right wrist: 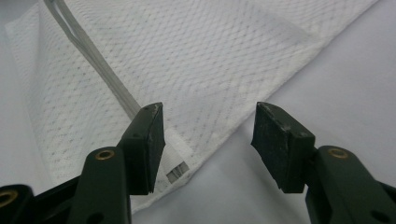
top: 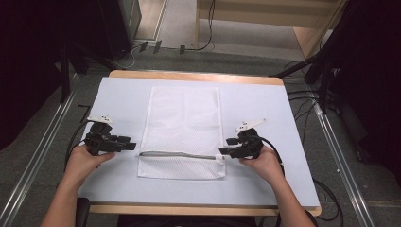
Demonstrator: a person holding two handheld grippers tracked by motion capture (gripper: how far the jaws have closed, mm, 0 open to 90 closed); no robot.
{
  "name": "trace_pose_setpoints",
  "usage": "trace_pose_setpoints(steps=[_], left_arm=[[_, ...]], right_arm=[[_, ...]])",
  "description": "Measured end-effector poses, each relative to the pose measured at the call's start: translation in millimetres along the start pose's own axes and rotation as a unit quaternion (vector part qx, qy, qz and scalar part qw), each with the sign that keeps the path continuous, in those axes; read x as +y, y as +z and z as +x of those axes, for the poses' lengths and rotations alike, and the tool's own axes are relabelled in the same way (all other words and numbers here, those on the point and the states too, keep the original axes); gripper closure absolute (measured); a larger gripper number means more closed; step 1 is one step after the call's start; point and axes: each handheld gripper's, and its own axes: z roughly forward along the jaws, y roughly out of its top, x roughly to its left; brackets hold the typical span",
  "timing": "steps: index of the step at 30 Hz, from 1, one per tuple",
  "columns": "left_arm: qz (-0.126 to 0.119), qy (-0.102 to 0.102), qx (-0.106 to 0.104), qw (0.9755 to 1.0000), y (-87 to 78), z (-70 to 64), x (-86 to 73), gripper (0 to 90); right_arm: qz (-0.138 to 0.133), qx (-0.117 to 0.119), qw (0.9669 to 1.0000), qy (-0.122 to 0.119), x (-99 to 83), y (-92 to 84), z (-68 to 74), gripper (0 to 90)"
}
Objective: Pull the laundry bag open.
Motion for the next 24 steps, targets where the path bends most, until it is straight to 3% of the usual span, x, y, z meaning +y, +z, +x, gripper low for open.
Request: trace_pose_setpoints(steps=[5, 10, 24], left_arm=[[-0.02, -0.008, 0.033, 0.9992, -3.0, 7.5, -0.5, 43.7], [-0.024, -0.014, 0.058, 0.9979, -4.4, 12.4, 0.2, 40.0], [-0.027, -0.037, 0.098, 0.9942, 1.0, 26.4, 4.5, 33.9]], right_arm=[[-0.011, -0.016, 0.9998, 0.005, -3.3, -7.6, -8.3, 39.9], [-0.02, -0.033, 0.9991, 0.02, -9.5, -15.0, -18.6, 37.0], [-0.024, -0.081, 0.9956, 0.04, -26.1, -27.2, -41.3, 33.5]])
